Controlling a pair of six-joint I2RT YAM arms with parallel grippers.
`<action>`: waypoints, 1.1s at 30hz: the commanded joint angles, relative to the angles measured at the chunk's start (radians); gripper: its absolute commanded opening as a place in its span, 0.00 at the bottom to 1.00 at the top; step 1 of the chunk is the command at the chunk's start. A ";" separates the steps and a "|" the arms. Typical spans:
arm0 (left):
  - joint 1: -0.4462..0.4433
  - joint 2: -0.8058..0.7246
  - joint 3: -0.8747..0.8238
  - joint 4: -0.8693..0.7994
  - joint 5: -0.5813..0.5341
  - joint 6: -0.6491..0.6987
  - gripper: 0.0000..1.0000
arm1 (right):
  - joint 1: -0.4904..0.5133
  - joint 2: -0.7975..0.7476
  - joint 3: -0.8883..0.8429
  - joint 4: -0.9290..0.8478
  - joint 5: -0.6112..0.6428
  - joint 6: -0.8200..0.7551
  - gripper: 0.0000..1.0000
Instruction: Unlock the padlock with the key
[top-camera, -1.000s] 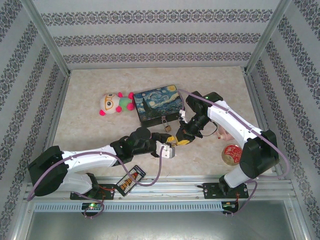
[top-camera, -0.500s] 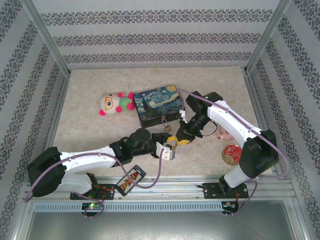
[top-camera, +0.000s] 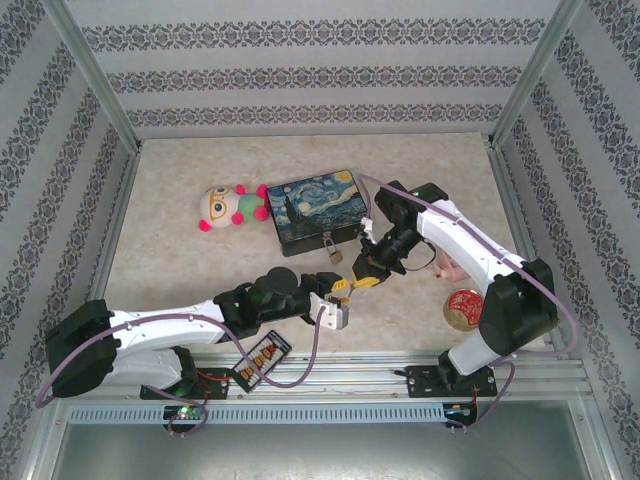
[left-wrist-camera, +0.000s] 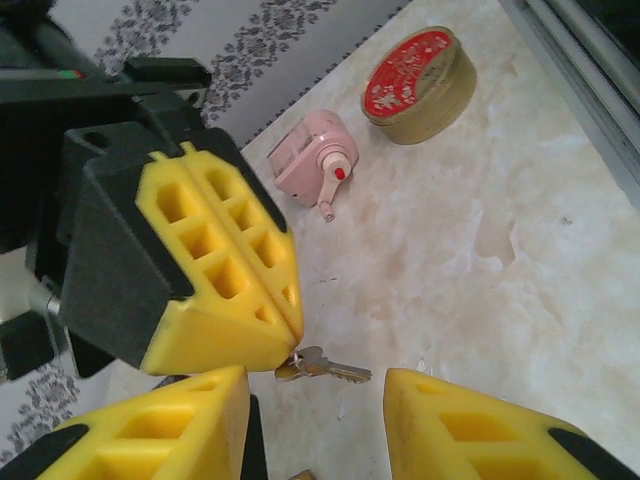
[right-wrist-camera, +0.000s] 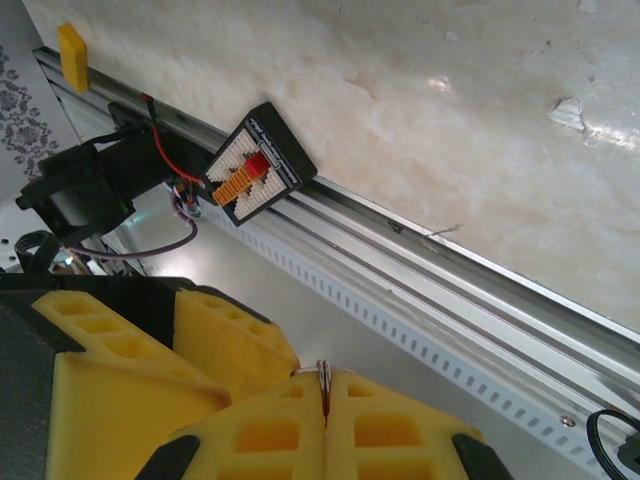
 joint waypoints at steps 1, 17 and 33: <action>-0.014 0.001 -0.033 0.109 -0.023 -0.202 0.40 | -0.013 -0.025 -0.019 0.026 -0.004 0.027 0.00; -0.010 -0.011 -0.103 0.296 -0.138 -0.902 0.47 | -0.041 -0.156 -0.113 0.290 0.113 0.210 0.00; -0.009 0.212 -0.005 0.394 -0.235 -0.894 0.37 | -0.021 -0.182 -0.131 0.335 0.105 0.256 0.00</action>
